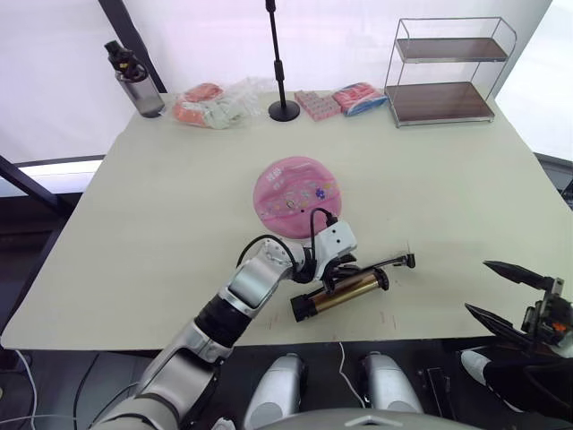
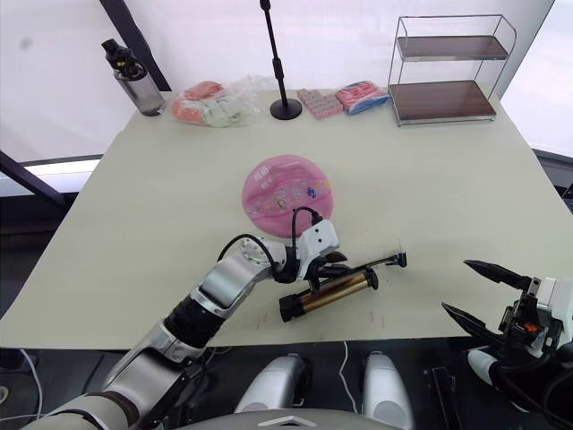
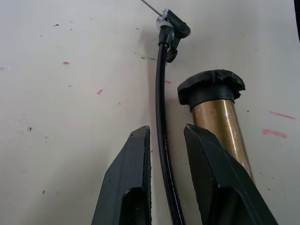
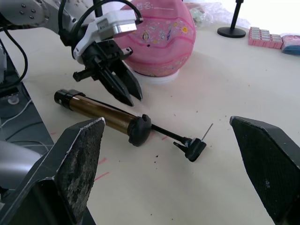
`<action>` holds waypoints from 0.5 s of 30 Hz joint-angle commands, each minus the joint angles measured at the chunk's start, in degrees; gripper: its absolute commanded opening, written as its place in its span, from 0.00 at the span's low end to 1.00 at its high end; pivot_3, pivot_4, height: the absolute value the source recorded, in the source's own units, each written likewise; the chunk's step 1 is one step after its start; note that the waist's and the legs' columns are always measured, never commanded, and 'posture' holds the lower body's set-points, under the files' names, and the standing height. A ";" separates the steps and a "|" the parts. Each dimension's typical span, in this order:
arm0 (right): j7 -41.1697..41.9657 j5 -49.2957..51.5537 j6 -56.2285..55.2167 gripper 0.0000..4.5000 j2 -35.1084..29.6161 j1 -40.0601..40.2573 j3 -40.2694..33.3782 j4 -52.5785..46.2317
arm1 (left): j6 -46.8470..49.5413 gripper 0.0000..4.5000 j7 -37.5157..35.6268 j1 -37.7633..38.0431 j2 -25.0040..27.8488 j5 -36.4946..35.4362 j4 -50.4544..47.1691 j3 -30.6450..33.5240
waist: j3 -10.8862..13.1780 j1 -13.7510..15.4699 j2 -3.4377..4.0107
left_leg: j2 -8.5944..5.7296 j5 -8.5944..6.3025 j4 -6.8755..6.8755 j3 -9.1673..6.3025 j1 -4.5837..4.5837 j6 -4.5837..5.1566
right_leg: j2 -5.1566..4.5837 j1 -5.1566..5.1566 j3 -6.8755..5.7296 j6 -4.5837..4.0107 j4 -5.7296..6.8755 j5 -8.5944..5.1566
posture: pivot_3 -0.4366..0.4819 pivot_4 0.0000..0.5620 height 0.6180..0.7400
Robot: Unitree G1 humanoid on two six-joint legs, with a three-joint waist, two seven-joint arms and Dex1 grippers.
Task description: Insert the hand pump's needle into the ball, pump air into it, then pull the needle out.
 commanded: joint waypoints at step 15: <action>-0.66 0.24 -1.33 1.00 0.60 -0.59 -1.52 -0.54 | -5.64 0.28 -2.50 -5.04 -4.87 3.64 8.71 -0.08 | 0.01 0.08 -0.01 | -0.02 0.00 0.00 0.00 0.00 0.00 | -0.01 0.00 0.00 0.01 0.01 0.00 | 0.48 0.27 1.00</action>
